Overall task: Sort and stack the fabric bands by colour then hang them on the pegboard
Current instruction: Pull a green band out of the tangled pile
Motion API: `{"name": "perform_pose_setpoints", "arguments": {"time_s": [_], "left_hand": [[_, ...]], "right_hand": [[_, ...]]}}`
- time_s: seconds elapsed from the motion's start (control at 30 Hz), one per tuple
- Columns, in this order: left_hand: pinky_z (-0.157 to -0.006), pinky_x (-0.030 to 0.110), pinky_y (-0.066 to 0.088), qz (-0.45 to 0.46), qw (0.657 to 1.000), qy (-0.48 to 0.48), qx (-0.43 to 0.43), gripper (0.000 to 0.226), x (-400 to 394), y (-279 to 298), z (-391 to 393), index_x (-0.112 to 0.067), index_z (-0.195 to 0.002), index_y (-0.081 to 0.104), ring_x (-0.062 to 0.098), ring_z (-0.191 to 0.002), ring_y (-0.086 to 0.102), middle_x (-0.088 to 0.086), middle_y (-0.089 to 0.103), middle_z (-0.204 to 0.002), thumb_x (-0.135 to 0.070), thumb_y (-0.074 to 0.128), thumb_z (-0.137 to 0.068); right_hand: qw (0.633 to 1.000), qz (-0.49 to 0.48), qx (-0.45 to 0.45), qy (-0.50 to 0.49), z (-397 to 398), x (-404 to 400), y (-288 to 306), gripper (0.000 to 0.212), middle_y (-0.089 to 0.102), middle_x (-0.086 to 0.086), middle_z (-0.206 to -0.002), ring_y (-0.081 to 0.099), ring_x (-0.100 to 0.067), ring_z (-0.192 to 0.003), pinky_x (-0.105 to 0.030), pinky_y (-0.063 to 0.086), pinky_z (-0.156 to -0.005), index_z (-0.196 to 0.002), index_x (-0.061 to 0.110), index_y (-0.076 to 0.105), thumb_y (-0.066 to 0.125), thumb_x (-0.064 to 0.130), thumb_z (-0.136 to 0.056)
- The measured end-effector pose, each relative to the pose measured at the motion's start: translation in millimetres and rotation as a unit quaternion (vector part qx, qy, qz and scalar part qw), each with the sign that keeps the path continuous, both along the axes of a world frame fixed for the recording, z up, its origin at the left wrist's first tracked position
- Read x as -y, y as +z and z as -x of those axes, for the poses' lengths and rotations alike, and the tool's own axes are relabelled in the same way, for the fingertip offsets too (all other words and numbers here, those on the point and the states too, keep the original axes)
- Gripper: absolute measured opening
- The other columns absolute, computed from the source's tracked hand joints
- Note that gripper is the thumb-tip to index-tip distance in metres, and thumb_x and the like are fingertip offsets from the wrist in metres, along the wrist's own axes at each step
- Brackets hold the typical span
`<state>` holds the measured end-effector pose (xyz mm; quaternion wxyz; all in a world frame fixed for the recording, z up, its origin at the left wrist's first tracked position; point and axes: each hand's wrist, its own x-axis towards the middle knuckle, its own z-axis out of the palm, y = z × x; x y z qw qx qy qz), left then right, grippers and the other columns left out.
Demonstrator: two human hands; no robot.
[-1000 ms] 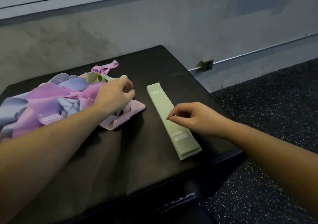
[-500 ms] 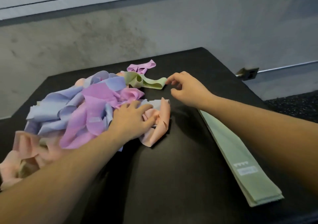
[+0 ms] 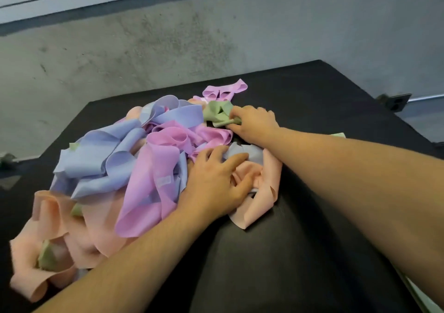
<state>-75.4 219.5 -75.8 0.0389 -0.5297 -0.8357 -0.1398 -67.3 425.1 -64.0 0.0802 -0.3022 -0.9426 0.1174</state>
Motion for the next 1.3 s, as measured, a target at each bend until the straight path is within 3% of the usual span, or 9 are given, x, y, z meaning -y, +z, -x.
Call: {"name": "perform_pose_setpoints", "arguments": {"time_s": [0.2,0.37,0.6,0.67,0.73,0.8,0.97,1.1,1.3], "left_hand": [[-0.113,0.04,0.029,-0.012,1.0,-0.014,0.011,0.045,2,7,-2,-0.048,-0.14,0.051,0.022,-0.144,0.031,-0.004,0.031,-0.159,-0.059,0.05,-0.096],[-0.11,0.049,0.033,-0.017,0.999,-0.02,0.024,0.04,6,12,-4,-0.049,-0.132,0.055,0.02,-0.143,0.033,-0.006,0.027,-0.159,-0.061,0.053,-0.094],[-0.121,0.057,0.0,-0.086,0.991,0.055,0.091,0.045,-3,58,-42,-0.031,-0.135,0.044,0.018,-0.145,0.024,-0.008,0.033,-0.146,-0.037,0.055,-0.092],[-0.118,0.049,0.017,-0.166,0.969,0.095,0.158,0.041,-2,77,-61,-0.023,-0.126,0.046,0.023,-0.133,0.04,-0.007,0.043,-0.123,-0.019,0.054,-0.086],[-0.096,0.038,0.045,-0.227,0.921,0.083,0.306,0.033,4,97,-78,-0.02,-0.12,0.041,0.027,-0.118,0.054,-0.002,0.051,-0.117,-0.007,0.052,-0.092],[-0.078,0.034,0.055,-0.307,0.817,0.043,0.487,0.022,15,118,-96,-0.021,-0.119,0.038,0.027,-0.107,0.065,0.006,0.058,-0.122,-0.014,0.047,-0.101],[-0.088,0.053,0.056,-0.346,0.605,0.035,0.716,0.026,58,159,-126,-0.02,-0.108,0.059,0.03,-0.095,0.068,0.013,0.069,-0.11,-0.039,0.041,-0.104],[-0.071,0.039,0.056,-0.234,0.691,-0.023,0.684,0.056,91,162,-144,-0.011,-0.123,0.061,0.027,-0.095,0.068,0.021,0.068,-0.112,-0.053,0.066,-0.087],[-0.069,0.031,0.054,-0.253,0.767,-0.022,0.589,0.024,131,165,-174,-0.024,-0.117,0.064,0.024,-0.105,0.067,0.004,0.072,-0.114,-0.035,0.069,-0.095]], "right_hand": [[0.98,0.124,-0.158,0.001,-39,1,21,0.02,0.056,0.0,-0.077,0.054,-0.024,-0.078,-0.036,0.039,-0.063,-0.086,0.015,0.048,0.065,0.023,-0.088],[0.959,0.196,-0.204,-0.006,-92,13,49,0.02,0.062,-0.005,-0.091,0.062,-0.021,-0.083,-0.038,0.054,-0.069,-0.095,0.016,0.05,0.069,0.015,-0.088],[0.93,0.216,-0.298,0.004,-158,54,105,0.016,0.057,0.0,-0.086,0.053,-0.013,-0.076,-0.025,0.049,-0.065,-0.093,0.016,0.051,0.063,0.006,-0.089],[0.924,0.222,-0.311,0.015,-177,68,121,0.017,0.054,0.001,-0.08,0.049,-0.011,-0.071,-0.023,0.044,-0.062,-0.087,0.017,0.05,0.06,0.003,-0.089],[0.921,0.226,-0.317,0.023,-194,83,135,0.019,0.053,0.002,-0.079,0.047,-0.01,-0.07,-0.019,0.043,-0.059,-0.085,0.019,0.049,0.059,0.003,-0.091],[0.914,0.246,-0.321,0.027,-210,98,148,0.021,0.053,0.001,-0.08,0.049,-0.013,-0.072,-0.022,0.046,-0.059,-0.085,0.02,0.05,0.058,0.003,-0.092],[0.911,0.275,-0.303,0.047,-247,137,165,0.023,0.054,-0.005,-0.082,0.051,-0.017,-0.071,-0.024,0.046,-0.06,-0.088,0.021,0.05,0.05,-0.002,-0.091],[0.9,0.305,-0.309,0.045,-270,174,171,0.021,0.059,-0.004,-0.082,0.055,-0.005,-0.063,-0.015,0.045,-0.054,-0.091,0.018,0.05,0.052,-0.002,-0.095],[0.906,0.309,-0.286,0.052,-292,213,179,0.015,0.06,-0.006,-0.093,0.053,-0.015,-0.079,-0.03,0.049,-0.069,-0.1,0.023,0.05,0.054,0.009,-0.099]]}}
